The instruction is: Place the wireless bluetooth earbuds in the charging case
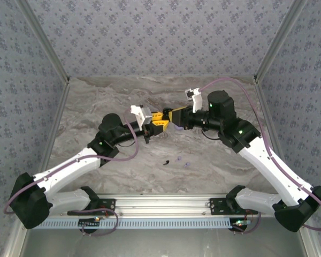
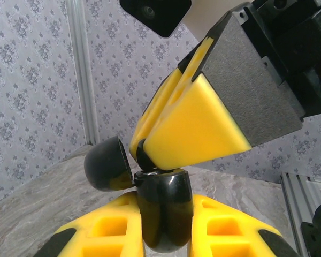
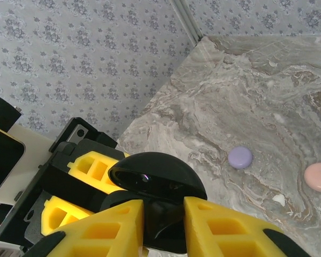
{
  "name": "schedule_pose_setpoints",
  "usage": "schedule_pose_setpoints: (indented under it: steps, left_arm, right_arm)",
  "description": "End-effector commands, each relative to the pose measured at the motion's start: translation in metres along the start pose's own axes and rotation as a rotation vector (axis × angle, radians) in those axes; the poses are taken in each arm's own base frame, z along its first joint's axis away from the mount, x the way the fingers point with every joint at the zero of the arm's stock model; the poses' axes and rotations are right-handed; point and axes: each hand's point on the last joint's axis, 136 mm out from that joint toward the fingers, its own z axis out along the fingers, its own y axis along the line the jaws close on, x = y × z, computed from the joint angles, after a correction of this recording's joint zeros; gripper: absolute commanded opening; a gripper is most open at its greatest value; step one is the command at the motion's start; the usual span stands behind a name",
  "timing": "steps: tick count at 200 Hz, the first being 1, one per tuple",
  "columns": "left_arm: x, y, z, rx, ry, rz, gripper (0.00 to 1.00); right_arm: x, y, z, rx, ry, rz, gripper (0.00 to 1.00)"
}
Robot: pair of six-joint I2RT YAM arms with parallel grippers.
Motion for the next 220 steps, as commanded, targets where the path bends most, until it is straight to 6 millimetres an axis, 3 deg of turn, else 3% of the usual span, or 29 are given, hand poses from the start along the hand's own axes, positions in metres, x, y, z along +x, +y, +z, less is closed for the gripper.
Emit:
schedule_pose_setpoints:
  steps: [1,28,54,94,97,116,128,175,188,220]
  left_arm:
    - [-0.027,-0.005,0.002,0.024,-0.068,0.038,0.0]
    - [-0.025,-0.005,0.002,0.02,-0.064,0.037,0.0]
    - [-0.021,-0.001,0.001,-0.005,-0.055,0.035,0.0]
    - [-0.01,0.021,-0.013,-0.167,-0.023,0.044,0.0]
    - [-0.009,0.023,-0.014,-0.182,-0.018,0.047,0.0]
    - [-0.002,0.037,-0.028,-0.29,0.009,0.061,0.0]
    - [0.001,0.043,-0.038,-0.351,0.022,0.071,0.0]
    - [0.002,0.049,-0.067,-0.462,0.043,0.1,0.0]
    - [0.002,0.05,-0.071,-0.473,0.041,0.105,0.0]
    - [0.001,0.049,-0.073,-0.474,0.035,0.103,0.0]
  right_arm:
    - [0.002,0.006,-0.003,-0.02,0.028,0.003,0.33]
    - [-0.01,0.012,-0.014,-0.042,-0.014,-0.011,0.46]
    - [-0.016,-0.001,-0.031,0.031,-0.058,-0.025,0.51]
    - [0.014,-0.047,-0.036,0.228,0.005,0.022,0.51]
    - [0.029,-0.057,-0.032,0.256,0.041,0.041,0.5]
    - [0.066,-0.089,-0.021,0.355,0.135,0.115,0.48]
    - [0.101,-0.106,-0.013,0.41,0.23,0.177,0.47]
    - [0.208,-0.129,0.025,0.499,0.534,0.257,0.47]
    - [0.229,-0.133,0.031,0.519,0.608,0.251,0.46]
    - [0.247,-0.129,0.062,0.48,0.664,0.22,0.4]
